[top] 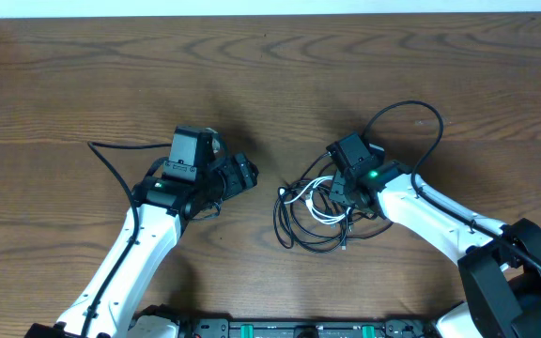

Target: Untangle cables

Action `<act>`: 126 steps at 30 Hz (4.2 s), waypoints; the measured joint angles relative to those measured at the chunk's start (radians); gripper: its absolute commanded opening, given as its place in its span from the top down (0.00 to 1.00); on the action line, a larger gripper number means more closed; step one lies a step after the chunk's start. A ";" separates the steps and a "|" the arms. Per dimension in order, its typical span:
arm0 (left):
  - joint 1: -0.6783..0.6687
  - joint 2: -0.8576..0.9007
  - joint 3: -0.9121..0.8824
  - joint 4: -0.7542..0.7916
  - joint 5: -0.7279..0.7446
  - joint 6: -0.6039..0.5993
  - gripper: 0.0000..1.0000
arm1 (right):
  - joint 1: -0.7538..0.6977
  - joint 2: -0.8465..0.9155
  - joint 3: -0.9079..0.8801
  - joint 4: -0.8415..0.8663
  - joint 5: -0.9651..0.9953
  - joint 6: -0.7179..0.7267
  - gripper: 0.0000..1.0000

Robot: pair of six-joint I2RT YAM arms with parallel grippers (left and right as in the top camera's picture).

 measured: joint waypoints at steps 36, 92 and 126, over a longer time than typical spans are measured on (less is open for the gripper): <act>0.000 0.000 0.000 0.000 0.000 0.000 0.02 | -0.002 -0.082 -0.034 -0.018 -0.026 0.016 0.99; 0.000 0.000 0.000 0.000 0.000 0.000 0.02 | -0.002 -0.917 -0.034 0.023 0.148 -0.304 0.99; 0.000 0.000 0.000 0.000 0.000 0.000 0.02 | -0.441 -0.917 -0.035 -0.085 -0.192 -0.344 0.99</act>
